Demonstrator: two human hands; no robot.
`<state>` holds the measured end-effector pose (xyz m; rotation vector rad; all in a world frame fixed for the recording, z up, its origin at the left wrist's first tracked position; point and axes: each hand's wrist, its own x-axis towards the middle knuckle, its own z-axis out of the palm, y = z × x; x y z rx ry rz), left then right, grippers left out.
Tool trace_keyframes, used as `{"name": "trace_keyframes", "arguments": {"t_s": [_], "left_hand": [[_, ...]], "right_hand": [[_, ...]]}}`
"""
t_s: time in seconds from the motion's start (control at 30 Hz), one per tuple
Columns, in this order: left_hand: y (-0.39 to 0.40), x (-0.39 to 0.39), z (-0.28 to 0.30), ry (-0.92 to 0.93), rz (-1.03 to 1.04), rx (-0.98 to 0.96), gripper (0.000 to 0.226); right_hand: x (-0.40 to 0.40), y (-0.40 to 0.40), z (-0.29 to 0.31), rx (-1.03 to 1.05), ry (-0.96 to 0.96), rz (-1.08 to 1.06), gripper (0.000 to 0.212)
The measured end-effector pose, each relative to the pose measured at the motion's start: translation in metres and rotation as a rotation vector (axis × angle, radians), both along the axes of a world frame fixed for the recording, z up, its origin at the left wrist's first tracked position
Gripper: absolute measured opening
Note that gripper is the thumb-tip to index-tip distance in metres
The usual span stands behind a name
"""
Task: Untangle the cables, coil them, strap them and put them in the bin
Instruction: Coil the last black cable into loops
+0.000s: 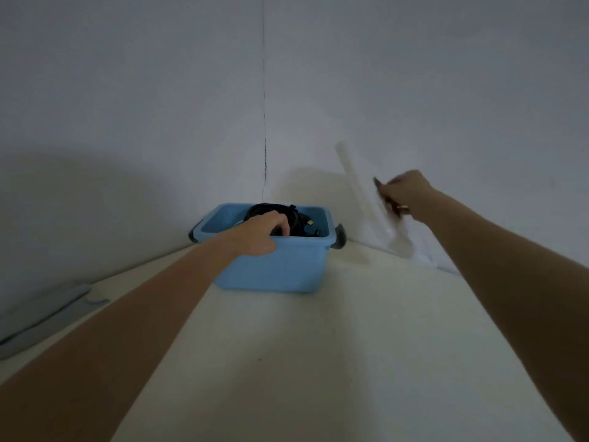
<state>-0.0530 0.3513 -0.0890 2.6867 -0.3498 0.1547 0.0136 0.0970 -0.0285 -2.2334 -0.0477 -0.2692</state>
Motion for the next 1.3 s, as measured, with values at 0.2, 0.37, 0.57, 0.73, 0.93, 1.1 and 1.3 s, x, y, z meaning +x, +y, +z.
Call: {"name": "trace_keyframes", "arguments": {"t_s": [0.2, 0.37, 0.57, 0.73, 0.93, 1.1, 1.3], "left_hand": [[0.002, -0.022, 0.039, -0.759, 0.568, -0.686, 0.02], [0.029, -0.023, 0.048, -0.789, 0.677, -0.272, 0.025], [0.028, 0.011, 0.017, -0.119, 0.392, 0.116, 0.037], [0.04, 0.023, 0.029, 0.002, 0.332, 0.211, 0.039], [0.037, 0.029, 0.025, 0.04, 0.324, 0.354, 0.044], [0.038, 0.023, 0.024, 0.023, 0.304, 0.317, 0.046], [0.057, 0.023, 0.029, 0.081, 0.3, 0.239, 0.041]], "right_hand": [[-0.021, 0.087, 0.022, -0.339, -0.192, 0.436, 0.038], [-0.013, 0.146, -0.026, -0.612, -0.206, 0.461, 0.046], [-0.008, 0.164, -0.037, -0.591, -0.183, 0.353, 0.043], [-0.007, 0.181, -0.044, -0.574, -0.121, 0.232, 0.039], [-0.005, 0.179, -0.035, -0.608, -0.038, 0.284, 0.042], [-0.005, 0.168, -0.04, -0.657, -0.04, 0.349, 0.048], [0.014, 0.17, -0.04, -0.671, 0.04, 0.423, 0.045]]}}
